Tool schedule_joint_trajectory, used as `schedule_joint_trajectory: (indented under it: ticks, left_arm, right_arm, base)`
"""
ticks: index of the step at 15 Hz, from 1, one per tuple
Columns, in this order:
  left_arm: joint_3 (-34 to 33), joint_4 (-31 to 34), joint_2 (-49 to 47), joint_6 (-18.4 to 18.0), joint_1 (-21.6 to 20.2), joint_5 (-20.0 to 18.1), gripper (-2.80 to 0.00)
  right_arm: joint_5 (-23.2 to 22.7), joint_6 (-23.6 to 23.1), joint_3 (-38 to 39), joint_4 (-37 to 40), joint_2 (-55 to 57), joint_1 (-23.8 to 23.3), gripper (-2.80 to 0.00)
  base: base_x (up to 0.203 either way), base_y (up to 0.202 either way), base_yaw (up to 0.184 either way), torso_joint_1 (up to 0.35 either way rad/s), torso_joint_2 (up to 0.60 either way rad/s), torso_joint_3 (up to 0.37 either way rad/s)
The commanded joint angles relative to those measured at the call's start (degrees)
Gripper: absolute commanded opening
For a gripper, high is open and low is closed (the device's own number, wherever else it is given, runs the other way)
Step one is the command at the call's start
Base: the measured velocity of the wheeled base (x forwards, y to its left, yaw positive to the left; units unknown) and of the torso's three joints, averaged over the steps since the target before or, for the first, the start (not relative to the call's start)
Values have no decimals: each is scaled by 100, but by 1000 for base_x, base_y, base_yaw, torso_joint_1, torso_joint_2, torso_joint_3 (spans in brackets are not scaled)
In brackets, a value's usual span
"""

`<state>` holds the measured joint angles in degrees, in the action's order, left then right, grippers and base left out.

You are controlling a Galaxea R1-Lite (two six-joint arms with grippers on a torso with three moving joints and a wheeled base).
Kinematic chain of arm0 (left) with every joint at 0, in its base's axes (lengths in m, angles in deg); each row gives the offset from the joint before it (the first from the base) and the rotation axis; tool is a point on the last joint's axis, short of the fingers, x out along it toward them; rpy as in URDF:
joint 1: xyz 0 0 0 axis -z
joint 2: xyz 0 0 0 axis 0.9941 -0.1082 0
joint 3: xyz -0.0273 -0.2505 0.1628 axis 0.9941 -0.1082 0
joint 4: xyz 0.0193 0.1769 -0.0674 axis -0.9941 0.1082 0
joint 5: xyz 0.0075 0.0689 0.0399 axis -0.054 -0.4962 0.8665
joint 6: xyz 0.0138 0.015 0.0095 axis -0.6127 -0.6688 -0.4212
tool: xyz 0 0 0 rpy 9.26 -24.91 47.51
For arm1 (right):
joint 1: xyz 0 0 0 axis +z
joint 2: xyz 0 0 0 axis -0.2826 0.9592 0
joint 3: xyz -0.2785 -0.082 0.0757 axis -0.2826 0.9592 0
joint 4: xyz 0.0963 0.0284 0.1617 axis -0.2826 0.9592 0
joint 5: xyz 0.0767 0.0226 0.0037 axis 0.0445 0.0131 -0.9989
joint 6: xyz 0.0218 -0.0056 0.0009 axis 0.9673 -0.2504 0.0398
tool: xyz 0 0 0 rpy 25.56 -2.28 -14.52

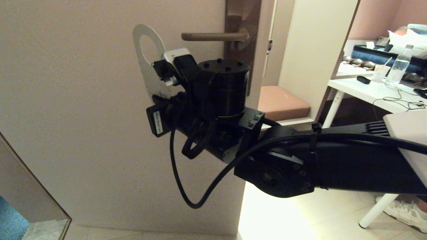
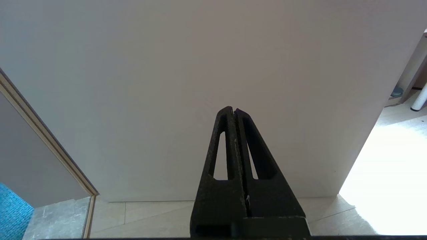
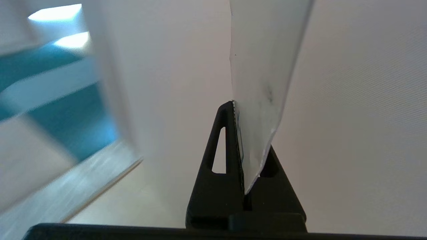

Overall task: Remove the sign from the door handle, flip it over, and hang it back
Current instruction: Hand it to the other hand

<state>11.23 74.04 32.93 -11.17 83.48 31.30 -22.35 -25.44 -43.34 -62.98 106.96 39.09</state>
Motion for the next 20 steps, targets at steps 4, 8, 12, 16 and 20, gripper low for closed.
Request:
schedule_joint_trajectory:
  ticks: [4, 8, 12, 16, 20]
  left_arm:
    - [0, 0, -7, -1, -5, 2, -280]
    - [0, 0, -7, -1, -5, 2, -280]
    - [0, 0, -7, -1, -5, 2, -280]
    - [0, 9, -7, -10, -5, 2, -280]
    - [0, 0, -7, -89, -5, -34, -280]
  right_arm:
    - [-897, -34, 840, -1, -616, -18, -280]
    - [-1365, -52, 958, 17, -680, -58, -280]
    - [-1365, -52, 1016, 26, -680, -63, -280]
    - [-1370, -69, 1224, 31, -834, -58, -280]
    - [-1569, -69, 1505, 95, -1149, -58, -280]
  base:
    - [0, 0, 0, 0, 0, 0]
    - [0, 0, 0, 0, 0, 0]
    - [0, 0, 0, 0, 0, 0]
    - [0, 0, 0, 0, 0, 0]
    - [0, 0, 0, 0, 0, 0]
